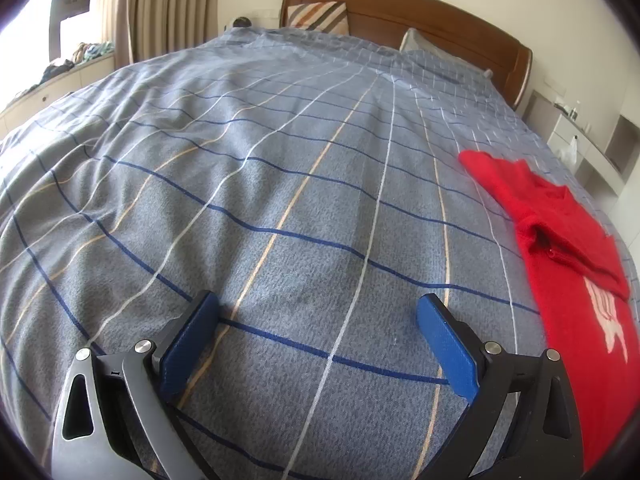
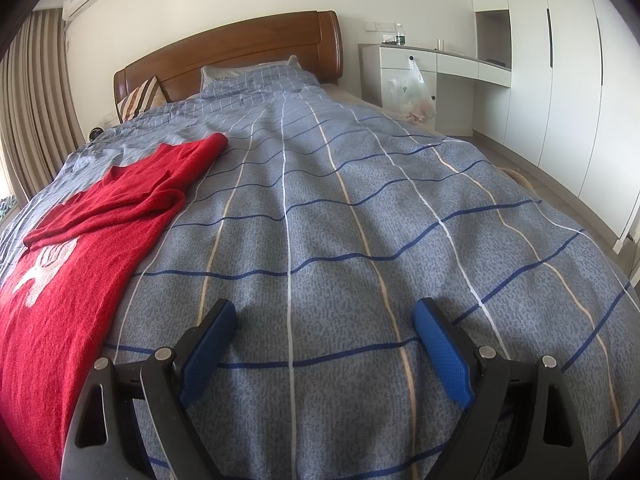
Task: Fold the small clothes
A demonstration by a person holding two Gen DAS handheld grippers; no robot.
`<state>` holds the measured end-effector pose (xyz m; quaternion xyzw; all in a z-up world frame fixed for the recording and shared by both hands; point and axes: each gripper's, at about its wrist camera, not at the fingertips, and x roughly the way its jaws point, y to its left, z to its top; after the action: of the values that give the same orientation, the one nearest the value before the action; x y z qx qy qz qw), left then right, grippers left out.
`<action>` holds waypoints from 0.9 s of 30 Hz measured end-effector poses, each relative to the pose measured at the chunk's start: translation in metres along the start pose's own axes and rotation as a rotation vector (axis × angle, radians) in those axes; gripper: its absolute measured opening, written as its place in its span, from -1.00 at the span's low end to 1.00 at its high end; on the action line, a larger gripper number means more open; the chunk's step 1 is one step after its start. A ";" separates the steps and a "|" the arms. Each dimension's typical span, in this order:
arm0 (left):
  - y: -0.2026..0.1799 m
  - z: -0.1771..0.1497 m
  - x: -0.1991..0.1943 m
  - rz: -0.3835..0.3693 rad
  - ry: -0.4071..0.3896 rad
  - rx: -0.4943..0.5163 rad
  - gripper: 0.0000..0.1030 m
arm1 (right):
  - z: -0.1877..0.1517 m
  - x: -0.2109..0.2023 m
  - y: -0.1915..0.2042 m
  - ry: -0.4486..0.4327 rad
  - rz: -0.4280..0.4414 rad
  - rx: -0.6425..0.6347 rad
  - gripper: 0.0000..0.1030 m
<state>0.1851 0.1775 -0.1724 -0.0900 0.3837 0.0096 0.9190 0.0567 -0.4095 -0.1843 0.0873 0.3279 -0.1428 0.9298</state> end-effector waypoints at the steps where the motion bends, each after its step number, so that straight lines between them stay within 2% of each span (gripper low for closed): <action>1: 0.000 0.000 0.000 -0.001 0.000 0.000 0.94 | 0.000 0.000 0.000 0.000 0.000 0.000 0.74; 27: 0.000 -0.001 0.000 0.000 -0.001 0.001 0.96 | 0.000 0.000 0.000 0.000 -0.001 -0.001 0.74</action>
<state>0.1850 0.1775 -0.1730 -0.0895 0.3834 0.0092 0.9192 0.0565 -0.4090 -0.1844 0.0869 0.3280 -0.1430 0.9298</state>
